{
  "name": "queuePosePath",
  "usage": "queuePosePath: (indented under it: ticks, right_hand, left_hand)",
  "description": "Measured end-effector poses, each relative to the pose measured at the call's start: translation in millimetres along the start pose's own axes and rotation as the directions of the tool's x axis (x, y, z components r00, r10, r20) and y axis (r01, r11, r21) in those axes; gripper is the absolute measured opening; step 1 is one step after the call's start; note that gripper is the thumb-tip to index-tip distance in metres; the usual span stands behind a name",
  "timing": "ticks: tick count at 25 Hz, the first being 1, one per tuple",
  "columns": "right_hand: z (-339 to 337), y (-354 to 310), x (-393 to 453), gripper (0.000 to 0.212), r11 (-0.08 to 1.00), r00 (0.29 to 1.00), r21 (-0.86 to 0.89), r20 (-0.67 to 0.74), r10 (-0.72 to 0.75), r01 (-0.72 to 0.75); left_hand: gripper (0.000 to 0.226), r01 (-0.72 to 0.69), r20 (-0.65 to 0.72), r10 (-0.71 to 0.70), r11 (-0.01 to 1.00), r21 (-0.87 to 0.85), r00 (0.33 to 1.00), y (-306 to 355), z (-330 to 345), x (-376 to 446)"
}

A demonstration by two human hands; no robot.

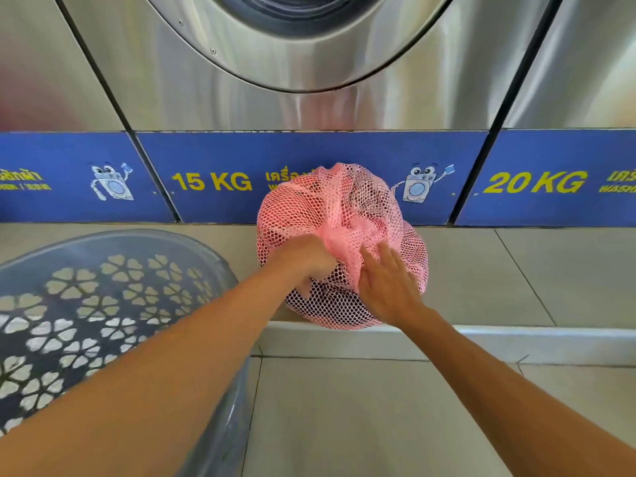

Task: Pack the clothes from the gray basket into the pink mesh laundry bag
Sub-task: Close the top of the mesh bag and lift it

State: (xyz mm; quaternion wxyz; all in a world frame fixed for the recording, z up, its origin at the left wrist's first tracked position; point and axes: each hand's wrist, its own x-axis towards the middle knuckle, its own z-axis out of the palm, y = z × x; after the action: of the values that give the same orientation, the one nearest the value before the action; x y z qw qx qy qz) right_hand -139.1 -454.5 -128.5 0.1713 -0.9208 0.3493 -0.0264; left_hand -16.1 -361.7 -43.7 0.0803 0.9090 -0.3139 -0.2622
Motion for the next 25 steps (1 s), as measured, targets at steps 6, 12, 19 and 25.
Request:
queuePosePath:
  ticks: [6,12,19,25]
  right_hand:
    - [-26,1,-26,0.052,0.997,0.998,-0.073,-0.050,-0.023,0.019]
    - [-57,-16,-55,0.060,0.995,0.999,-0.092,-0.031,-0.036,0.033]
    - [-48,-32,-1,0.049,0.992,0.996,-0.109,0.078,-0.053,0.061]
    - [-74,-54,19,0.035,0.994,0.979,-0.107,0.194,0.058,-0.037]
  left_hand:
    - [0.087,-0.135,-0.314,0.165,0.984,0.113,0.935,-14,-15,-36]
    - [0.073,-0.171,-0.268,0.211,0.972,0.162,0.940,-27,-8,-59]
    - [0.058,-0.236,-0.202,0.287,0.941,0.241,0.936,-29,-28,-15]
    - [0.038,-0.294,0.014,0.294,0.954,0.061,0.956,-44,-64,-4]
